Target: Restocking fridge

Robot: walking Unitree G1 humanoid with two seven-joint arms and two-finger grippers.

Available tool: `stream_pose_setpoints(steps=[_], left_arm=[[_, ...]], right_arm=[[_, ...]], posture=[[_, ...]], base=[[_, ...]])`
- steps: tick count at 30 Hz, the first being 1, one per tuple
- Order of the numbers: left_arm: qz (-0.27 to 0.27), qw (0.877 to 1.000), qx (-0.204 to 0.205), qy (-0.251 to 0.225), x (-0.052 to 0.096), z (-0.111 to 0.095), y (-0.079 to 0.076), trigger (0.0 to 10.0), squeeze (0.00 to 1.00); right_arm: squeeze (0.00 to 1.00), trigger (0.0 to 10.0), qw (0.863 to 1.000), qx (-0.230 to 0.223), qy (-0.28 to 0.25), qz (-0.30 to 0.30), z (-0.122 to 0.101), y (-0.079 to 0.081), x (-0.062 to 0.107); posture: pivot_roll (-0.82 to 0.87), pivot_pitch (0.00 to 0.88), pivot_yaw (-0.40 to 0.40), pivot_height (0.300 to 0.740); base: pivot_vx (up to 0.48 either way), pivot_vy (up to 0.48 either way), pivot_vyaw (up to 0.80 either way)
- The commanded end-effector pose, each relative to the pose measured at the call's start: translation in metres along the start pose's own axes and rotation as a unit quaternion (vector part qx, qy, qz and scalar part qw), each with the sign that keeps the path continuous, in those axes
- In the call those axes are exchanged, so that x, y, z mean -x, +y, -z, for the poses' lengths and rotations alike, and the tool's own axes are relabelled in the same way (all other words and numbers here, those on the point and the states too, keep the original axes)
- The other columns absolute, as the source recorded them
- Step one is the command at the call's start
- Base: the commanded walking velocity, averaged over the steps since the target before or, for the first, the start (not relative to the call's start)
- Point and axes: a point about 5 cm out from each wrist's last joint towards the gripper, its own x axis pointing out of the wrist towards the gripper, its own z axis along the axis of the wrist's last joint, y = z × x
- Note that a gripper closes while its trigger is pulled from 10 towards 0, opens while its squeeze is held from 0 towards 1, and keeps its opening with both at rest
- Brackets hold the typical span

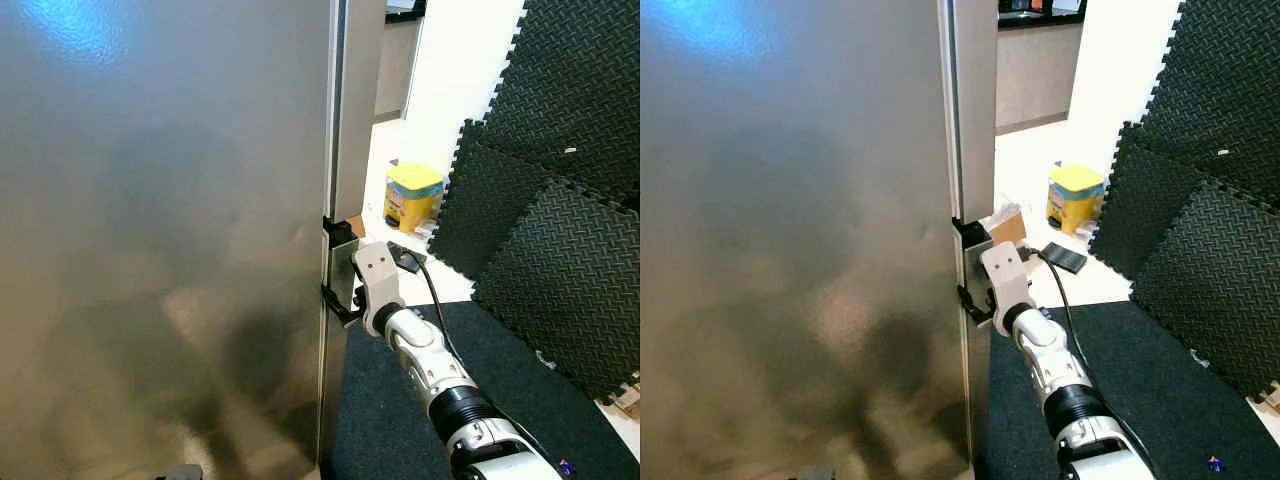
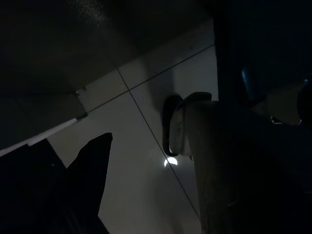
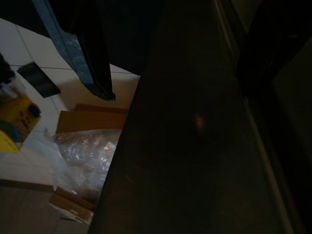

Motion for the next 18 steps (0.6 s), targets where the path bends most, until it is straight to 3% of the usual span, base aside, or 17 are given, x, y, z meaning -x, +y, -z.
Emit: stream_pose_setpoints(steps=[1, 18], left_arm=[[0.002, 1.000, -0.006, 0.010, 0.000, 0.005, -0.002, 10.0, 0.00], [0.003, 1.000, -0.008, 0.012, 0.001, 0.006, -0.001, 10.0, 0.00]], right_arm=[[0.00, 10.0, 0.998, -0.001, -0.005, 0.068, -0.007, -0.022, -0.001], [0.00, 10.0, 0.991, 0.000, 0.015, 0.129, 0.004, -0.039, 0.006]], posture=[[-0.06, 0.000, -0.007, 0.740], [-0.07, 0.000, -0.004, 0.740]], base=[[0.000, 0.000, 0.00], [0.000, 0.000, 0.00]])
